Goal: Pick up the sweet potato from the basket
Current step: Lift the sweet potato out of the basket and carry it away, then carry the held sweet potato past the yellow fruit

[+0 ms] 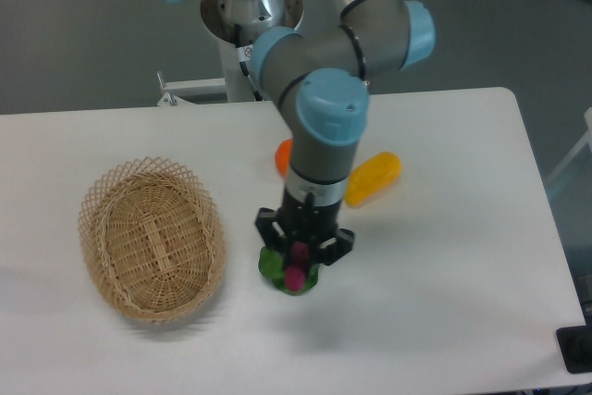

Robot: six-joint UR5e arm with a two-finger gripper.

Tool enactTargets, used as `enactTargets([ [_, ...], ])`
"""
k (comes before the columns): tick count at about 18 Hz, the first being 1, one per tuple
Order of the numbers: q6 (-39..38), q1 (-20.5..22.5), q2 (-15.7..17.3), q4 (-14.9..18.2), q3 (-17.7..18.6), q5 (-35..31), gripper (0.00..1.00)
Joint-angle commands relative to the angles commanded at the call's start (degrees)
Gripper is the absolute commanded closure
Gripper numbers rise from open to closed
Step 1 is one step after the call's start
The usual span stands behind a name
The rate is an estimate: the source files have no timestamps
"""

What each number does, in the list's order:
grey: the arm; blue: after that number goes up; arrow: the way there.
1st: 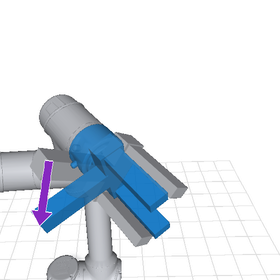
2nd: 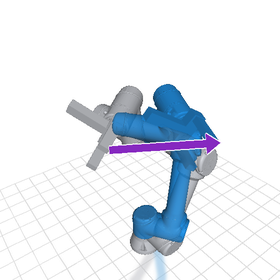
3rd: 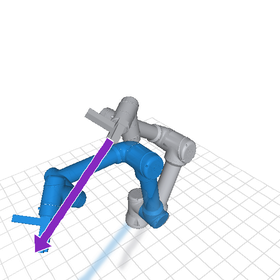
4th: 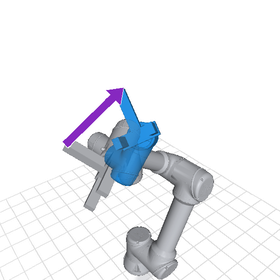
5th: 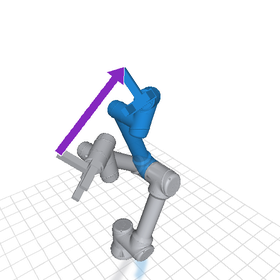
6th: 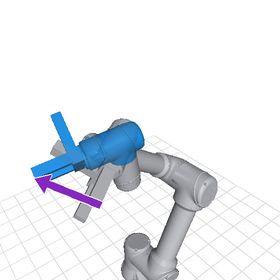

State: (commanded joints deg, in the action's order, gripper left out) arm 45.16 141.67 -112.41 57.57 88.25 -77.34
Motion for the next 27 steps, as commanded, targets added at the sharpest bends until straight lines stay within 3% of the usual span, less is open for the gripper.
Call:
enactTargets([
  [8,13.5,6.5,-2.6,0.3,-2.4,-0.1,0.97],
  [12,20.9,7.7,-4.5,4.3,-5.5,-5.8,0.97],
  [19,28.1,10.4,-6.4,4.2,-7.9,-7.0,1.0],
  [27,39.5,13.5,-7.6,4.2,-9.1,-7.0,0.96],
])
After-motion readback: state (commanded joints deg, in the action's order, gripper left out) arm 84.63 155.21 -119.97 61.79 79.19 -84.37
